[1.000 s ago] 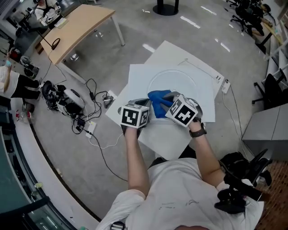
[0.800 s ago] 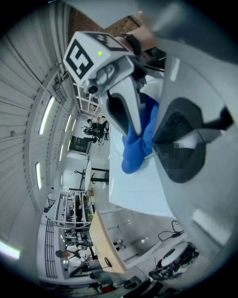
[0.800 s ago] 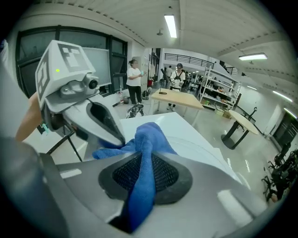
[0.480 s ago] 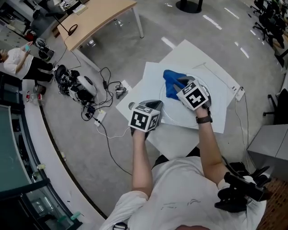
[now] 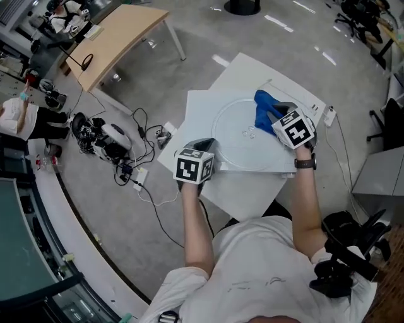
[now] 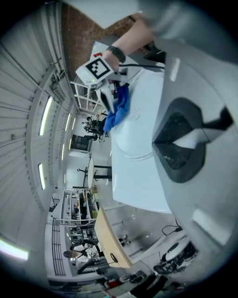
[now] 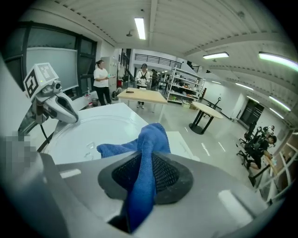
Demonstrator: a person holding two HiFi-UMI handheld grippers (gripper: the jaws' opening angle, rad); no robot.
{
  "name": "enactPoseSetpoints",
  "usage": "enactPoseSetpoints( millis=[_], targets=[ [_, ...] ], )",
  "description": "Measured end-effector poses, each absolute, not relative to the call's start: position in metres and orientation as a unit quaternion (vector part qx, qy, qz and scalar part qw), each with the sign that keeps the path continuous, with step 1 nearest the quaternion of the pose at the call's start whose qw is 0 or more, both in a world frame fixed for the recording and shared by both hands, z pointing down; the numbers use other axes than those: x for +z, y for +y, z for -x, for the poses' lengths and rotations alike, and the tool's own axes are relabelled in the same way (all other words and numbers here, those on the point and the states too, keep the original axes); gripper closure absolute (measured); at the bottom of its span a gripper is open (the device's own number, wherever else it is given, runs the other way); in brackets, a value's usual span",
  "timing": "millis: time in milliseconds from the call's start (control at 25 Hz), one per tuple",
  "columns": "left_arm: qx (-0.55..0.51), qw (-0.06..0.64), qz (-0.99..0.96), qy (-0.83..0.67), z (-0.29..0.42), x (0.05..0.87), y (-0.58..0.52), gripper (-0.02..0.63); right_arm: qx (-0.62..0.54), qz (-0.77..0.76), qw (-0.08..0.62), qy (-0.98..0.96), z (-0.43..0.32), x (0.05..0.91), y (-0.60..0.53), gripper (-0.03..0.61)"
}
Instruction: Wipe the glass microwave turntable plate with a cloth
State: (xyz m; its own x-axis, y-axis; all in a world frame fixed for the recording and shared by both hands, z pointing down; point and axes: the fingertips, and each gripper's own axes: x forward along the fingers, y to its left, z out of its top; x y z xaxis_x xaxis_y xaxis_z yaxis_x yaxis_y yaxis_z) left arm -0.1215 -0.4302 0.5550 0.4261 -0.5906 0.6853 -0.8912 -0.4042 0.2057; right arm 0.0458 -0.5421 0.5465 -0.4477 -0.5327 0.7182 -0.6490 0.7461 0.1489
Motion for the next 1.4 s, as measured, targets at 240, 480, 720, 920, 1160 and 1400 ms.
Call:
enactPoseSetpoints(
  millis=[240, 480, 720, 920, 1160, 1400],
  targets=[
    [0.281, 0.269, -0.796, -0.463, 0.12, 0.554, -0.432, 0.613, 0.078, -0.345, 0.413, -0.839, -0.078, 0.542, -0.488, 0.505],
    [0.284, 0.258, -0.798, -0.465, 0.116, 0.553, -0.431, 0.614, 0.068, -0.261, 0.458, -0.847, -0.067, 0.548, -0.428, 0.505],
    [0.287, 0.255, -0.797, -0.466, 0.112, 0.554, -0.43, 0.614, 0.025, -0.179, 0.483, -0.857, -0.023, 0.547, -0.41, 0.505],
    [0.281, 0.264, -0.799, -0.462, 0.109, 0.554, -0.429, 0.614, 0.01, -0.136, 0.457, -0.879, 0.029, 0.549, -0.408, 0.505],
    [0.274, 0.279, -0.796, -0.463, 0.105, 0.556, -0.428, 0.612, -0.01, -0.121, 0.438, -0.891, 0.071, 0.552, -0.43, 0.503],
    [0.289, 0.283, -0.785, -0.47, 0.106, 0.556, -0.429, 0.614, -0.03, -0.143, 0.414, -0.898, 0.093, 0.551, -0.475, 0.5]
  ],
)
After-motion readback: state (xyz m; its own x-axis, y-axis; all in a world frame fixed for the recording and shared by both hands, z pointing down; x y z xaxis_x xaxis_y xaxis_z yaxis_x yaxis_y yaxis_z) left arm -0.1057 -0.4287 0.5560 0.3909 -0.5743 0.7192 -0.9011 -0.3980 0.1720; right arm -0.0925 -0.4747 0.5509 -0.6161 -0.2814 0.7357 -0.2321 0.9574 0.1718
